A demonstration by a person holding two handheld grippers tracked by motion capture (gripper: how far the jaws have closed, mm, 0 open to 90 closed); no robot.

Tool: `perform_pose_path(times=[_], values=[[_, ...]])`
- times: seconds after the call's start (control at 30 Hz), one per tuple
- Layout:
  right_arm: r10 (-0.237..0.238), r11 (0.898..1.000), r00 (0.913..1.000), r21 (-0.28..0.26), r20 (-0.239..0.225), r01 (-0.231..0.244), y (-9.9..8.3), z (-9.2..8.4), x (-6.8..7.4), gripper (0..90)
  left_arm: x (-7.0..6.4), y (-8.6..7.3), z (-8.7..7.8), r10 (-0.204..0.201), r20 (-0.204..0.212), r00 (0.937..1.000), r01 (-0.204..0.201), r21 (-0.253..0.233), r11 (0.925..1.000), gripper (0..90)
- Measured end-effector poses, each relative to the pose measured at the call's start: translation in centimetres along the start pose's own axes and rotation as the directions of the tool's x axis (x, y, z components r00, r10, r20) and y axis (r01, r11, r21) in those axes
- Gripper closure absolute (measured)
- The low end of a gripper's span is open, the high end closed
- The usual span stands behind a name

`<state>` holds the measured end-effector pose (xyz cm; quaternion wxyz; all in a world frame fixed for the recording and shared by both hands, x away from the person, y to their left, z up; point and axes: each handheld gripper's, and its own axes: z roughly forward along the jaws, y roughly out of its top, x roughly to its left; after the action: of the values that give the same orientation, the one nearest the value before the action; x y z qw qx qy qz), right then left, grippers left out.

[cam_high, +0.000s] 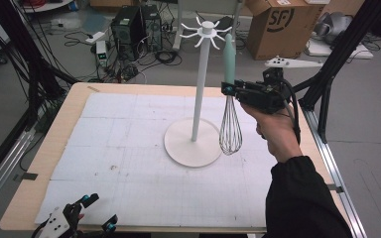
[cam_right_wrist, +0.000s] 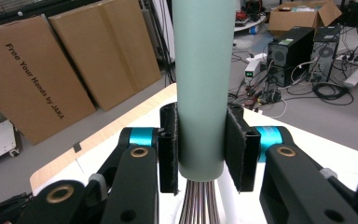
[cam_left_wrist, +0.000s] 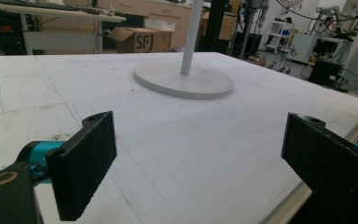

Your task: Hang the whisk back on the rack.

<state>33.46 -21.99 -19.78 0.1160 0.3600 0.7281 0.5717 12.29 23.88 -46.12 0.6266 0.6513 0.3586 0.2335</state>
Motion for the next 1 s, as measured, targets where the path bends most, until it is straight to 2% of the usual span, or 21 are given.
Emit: perform_pose_path(times=[0.03,0.07,0.13,0.3,0.53,0.63,0.67,0.8,0.9,0.97,1.0], values=[[0.009,1.000,1.0000,-0.007,-0.004,-0.009,0.0,0.0,0.0,61.4,0.0,0.0,0.0,-0.002,-0.001,1.0000,0.002,-0.002,1.0000,10.7],[0.009,1.000,1.0000,-0.007,-0.004,-0.009,0.0,0.0,0.0,61.4,0.0,0.0,0.0,-0.002,0.000,1.0000,0.002,-0.002,1.0000,10.7],[0.019,1.000,0.9998,-0.017,-0.007,-0.019,0.0,-0.1,-0.1,53.6,0.0,0.0,0.0,-0.002,-0.001,1.0000,0.002,-0.002,1.0000,10.7],[0.023,0.999,0.9997,-0.022,-0.008,-0.023,-0.1,-0.4,-0.1,51.5,0.0,0.0,0.0,-0.002,-0.001,1.0000,0.002,-0.002,1.0000,10.7],[0.028,1.000,0.9982,-0.013,-0.054,-0.028,-1.0,-0.5,-0.1,48.3,0.0,0.0,0.0,0.003,0.001,1.0000,-0.003,0.004,1.0000,10.7],[0.033,0.999,0.9963,-0.013,-0.079,-0.034,-1.7,-0.5,-0.2,44.4,-0.1,0.0,0.1,-0.002,0.001,1.0000,0.002,0.001,1.0000,10.7],[0.038,0.999,0.9937,-0.017,-0.105,-0.039,-2.2,-0.5,-0.3,41.7,-0.1,0.0,0.1,0.000,0.000,1.0000,0.000,0.004,1.0000,10.7],[0.042,0.998,0.9918,-0.033,-0.121,-0.046,-3.0,-0.6,-0.5,39.0,-0.1,0.0,0.1,0.003,0.000,1.0000,-0.003,0.004,1.0000,10.7],[0.040,0.998,0.9912,-0.046,-0.126,-0.046,-4.4,-1.1,-0.7,34.9,-0.1,-0.1,0.1,0.000,0.000,1.0000,0.000,0.006,1.0000,10.7],[0.032,0.998,0.9913,-0.052,-0.128,-0.039,-4.7,-1.3,-0.7,34.4,-0.1,-0.1,0.2,0.001,0.002,1.0000,-0.001,0.007,1.0000,10.7],[0.019,0.998,0.9906,-0.058,-0.135,-0.027,-5.5,-1.5,-0.7,32.9,-0.1,-0.1,0.2,0.001,0.002,1.0000,-0.001,0.006,1.0000,10.7]])
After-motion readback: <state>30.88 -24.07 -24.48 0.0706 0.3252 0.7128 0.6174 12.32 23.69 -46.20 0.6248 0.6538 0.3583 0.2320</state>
